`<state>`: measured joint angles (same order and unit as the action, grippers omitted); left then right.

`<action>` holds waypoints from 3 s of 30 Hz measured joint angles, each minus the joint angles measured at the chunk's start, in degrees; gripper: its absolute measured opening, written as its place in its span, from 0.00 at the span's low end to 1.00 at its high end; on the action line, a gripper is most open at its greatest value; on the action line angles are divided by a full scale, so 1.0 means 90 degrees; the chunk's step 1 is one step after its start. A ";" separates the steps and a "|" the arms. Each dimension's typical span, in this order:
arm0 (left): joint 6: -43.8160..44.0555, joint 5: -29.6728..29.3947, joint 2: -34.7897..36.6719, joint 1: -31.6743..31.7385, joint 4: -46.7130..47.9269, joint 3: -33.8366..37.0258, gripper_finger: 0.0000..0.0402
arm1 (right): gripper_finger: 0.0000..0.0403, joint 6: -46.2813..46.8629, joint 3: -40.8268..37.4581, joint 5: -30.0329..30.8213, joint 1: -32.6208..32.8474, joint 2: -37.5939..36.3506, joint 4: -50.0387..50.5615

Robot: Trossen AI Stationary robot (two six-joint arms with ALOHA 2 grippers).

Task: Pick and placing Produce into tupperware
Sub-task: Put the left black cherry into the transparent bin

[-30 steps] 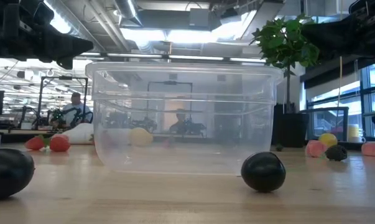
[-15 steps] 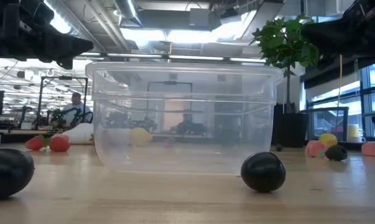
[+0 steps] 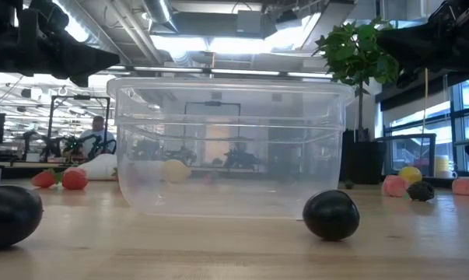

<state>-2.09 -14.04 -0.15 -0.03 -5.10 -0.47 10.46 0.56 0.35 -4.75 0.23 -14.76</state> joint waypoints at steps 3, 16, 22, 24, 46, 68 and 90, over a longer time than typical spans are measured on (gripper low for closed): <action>-0.0005 -0.0016 -0.0002 0.0000 -0.0050 0.0001 0.00 | 0.15 -0.0002 0.0000 0.0001 0.0000 0.0001 -0.0027; -0.0005 0.0348 0.0001 0.0000 -0.0308 0.0000 0.03 | 0.15 -0.0015 0.0000 0.0001 0.0001 0.0002 -0.0097; -0.0010 0.0662 -0.0002 0.0000 -0.0571 0.0000 0.22 | 0.15 -0.0026 -0.0002 0.0001 0.0000 0.0002 -0.0097; -0.0022 0.0867 0.0001 0.0000 -0.0671 0.0000 0.30 | 0.15 -0.0052 0.0000 0.0001 0.0001 0.0000 -0.0097; -0.1002 0.2723 -0.1634 -0.0359 -0.0874 -0.1574 0.54 | 0.15 0.0118 0.0000 0.0009 0.0000 0.0000 -0.0127; -0.0109 -0.0406 -0.8077 -0.3595 0.4730 -0.6818 0.54 | 0.15 -0.0200 -0.0001 0.0008 0.0000 0.0001 -0.0089; 0.2403 -0.1339 -1.0518 -0.4836 0.2478 -0.6941 0.49 | 0.15 0.0162 0.0000 0.0001 0.0002 0.0000 0.0877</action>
<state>19.54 -26.10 -94.80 -43.55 17.21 -62.94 11.92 0.56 0.36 -4.73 0.23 -6.88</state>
